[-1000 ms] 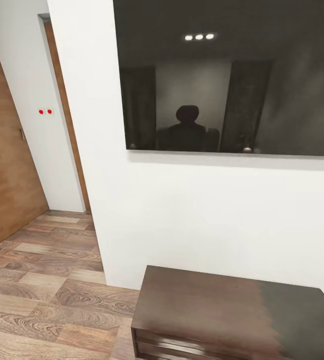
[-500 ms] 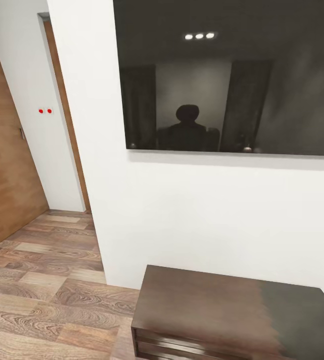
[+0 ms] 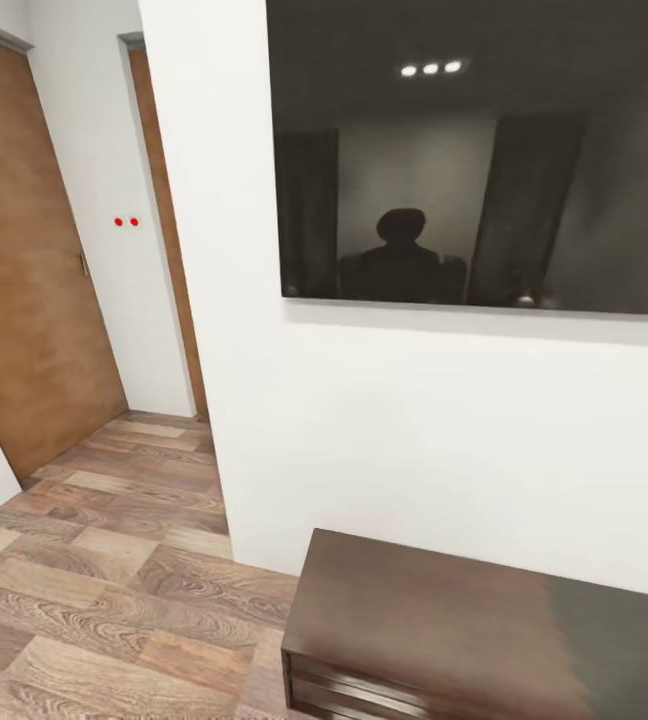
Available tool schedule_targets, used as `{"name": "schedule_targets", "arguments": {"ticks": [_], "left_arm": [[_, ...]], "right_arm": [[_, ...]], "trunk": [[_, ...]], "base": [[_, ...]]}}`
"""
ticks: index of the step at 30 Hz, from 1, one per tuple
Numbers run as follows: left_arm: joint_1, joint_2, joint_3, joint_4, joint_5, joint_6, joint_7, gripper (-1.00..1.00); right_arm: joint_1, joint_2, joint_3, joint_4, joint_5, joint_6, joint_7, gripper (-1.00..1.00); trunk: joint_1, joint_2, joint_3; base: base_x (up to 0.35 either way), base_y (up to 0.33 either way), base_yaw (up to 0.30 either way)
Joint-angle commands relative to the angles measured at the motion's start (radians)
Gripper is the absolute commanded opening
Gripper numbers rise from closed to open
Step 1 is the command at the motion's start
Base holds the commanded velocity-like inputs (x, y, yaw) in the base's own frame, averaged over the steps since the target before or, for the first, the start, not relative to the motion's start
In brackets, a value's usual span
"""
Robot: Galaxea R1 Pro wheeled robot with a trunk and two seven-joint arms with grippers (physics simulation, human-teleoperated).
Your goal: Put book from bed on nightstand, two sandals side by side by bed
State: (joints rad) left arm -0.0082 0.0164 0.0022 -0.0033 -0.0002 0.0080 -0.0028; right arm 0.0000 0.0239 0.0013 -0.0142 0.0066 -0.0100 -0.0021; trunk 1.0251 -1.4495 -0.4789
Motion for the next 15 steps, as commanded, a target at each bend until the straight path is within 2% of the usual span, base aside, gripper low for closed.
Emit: {"name": "schedule_targets", "arguments": {"ticks": [1, 15], "left_arm": [[-0.001, 0.001, 0.000, 0.000, 0.000, 0.001, 0.000, 1.00], [-0.001, 0.003, -0.001, -0.001, 0.000, 0.000, 0.000, 1.00]], "right_arm": [[0.000, 0.000, 0.000, -0.001, 0.001, -0.002, 0.000, 1.00], [0.000, 0.003, 0.002, -0.002, 0.002, -0.003, -0.001, 1.00]], "trunk": [[0.000, 0.000, -0.001], [0.000, 0.000, -0.006]], "base": [[0.000, 0.000, 0.260], [0.000, 0.000, 0.276]]}}
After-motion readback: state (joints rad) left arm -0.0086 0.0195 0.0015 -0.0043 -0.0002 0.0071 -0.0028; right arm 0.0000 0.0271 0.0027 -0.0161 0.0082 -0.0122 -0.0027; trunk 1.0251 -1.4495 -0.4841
